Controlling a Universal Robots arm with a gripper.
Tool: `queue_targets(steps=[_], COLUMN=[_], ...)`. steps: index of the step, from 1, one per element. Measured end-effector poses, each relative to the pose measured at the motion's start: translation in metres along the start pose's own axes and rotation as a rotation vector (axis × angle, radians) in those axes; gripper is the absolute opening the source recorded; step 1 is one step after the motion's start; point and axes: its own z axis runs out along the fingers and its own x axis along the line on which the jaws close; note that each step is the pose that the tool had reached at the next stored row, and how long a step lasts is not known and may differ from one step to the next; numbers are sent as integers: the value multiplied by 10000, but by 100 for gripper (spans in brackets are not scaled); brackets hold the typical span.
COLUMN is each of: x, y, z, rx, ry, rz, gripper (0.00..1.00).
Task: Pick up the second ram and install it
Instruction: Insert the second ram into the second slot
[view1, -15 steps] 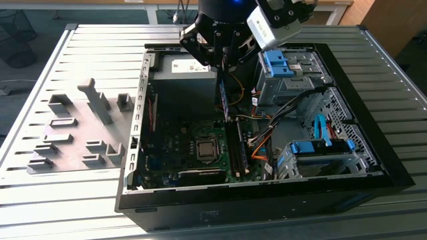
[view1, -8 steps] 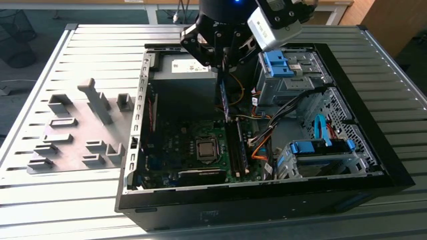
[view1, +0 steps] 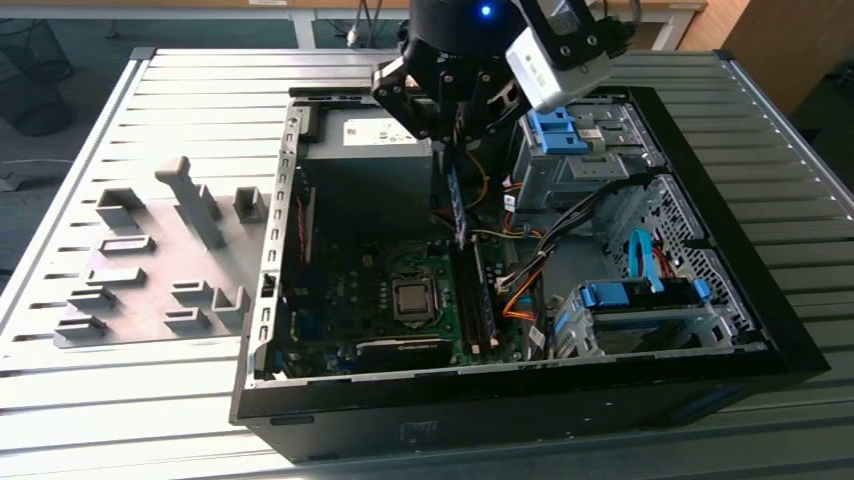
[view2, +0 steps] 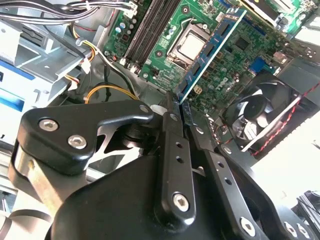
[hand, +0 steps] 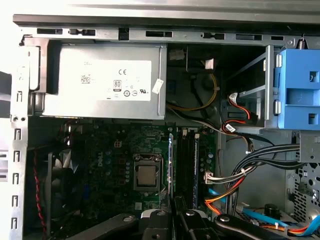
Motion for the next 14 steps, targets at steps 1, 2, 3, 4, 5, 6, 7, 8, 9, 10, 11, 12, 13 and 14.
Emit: queue_targets(steps=[1, 2, 3, 4, 5, 6, 7, 8, 9, 10, 11, 12, 13, 14], x=[-7, -12, -18, -22, -24, -25, -25, -26, -26, -27, -27, -29, -29, -29], y=[0, -1, -1, -1, -1, -2, -2, -3, -3, -4, -4, -5, -5, -4], z=[10, 22, 33, 44, 59, 73, 90, 107, 125, 143, 159, 175, 183, 185], rx=[-1, -1, 0, 0, 0, 0, 0, 1, 0, 0, 0, 0, 0, 2], ry=[0, -1, -1, -1, -1, -1, -1, -1, -1, -1, 0, -1, -1, 0], rz=[6, 16, 29, 40, 48, 51, 51, 50, 50, 50, 50, 50, 50, 50], gripper=[14, 14, 14, 14, 14, 14, 14, 14, 14, 14, 14, 14, 14, 14])
